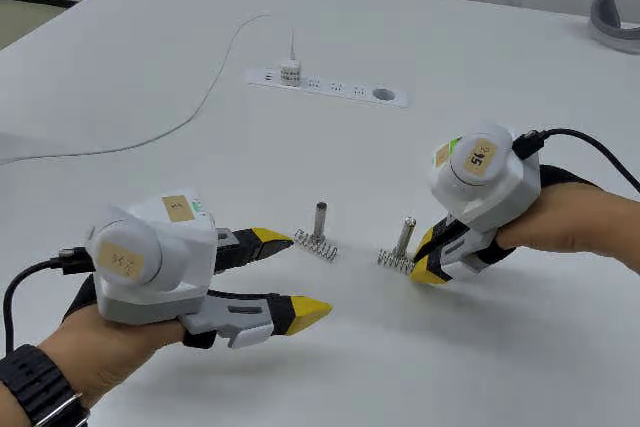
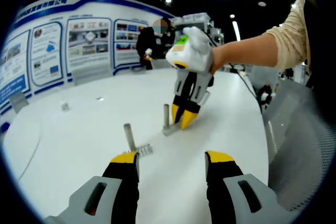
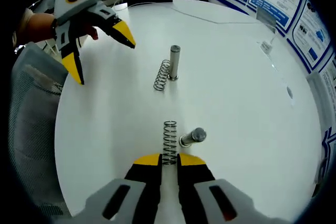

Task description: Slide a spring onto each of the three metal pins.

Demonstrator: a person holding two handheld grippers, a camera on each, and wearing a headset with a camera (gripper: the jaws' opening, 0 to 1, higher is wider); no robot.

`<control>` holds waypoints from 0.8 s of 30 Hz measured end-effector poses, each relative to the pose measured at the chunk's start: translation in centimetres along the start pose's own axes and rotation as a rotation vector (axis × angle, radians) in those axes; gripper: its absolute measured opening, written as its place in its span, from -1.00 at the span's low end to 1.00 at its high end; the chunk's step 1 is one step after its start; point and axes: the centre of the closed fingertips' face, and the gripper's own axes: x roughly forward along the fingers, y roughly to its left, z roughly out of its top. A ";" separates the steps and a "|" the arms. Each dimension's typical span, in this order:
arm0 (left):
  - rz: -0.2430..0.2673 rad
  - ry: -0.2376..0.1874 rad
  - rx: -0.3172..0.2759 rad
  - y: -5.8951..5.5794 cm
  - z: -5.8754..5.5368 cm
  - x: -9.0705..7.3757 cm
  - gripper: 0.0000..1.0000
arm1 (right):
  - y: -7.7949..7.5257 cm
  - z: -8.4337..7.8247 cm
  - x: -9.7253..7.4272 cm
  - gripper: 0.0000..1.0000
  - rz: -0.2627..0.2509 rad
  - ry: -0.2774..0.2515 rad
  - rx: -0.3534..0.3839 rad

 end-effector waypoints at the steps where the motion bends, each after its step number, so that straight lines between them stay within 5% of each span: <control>1: 0.000 0.001 -0.001 0.0 0.0 0.0 0.02 | 0.0 -0.1 0.1 -0.74 0.003 0.004 0.002; 12: -0.012 0.000 0.005 -0.4 0.2 0.4 0.02 | 0.8 0.1 -0.4 -0.76 0.014 0.000 -0.007; 24: -0.048 0.002 0.027 -1.3 0.7 1.5 -0.03 | 3.0 1.2 -2.8 -0.77 0.023 -0.022 -0.073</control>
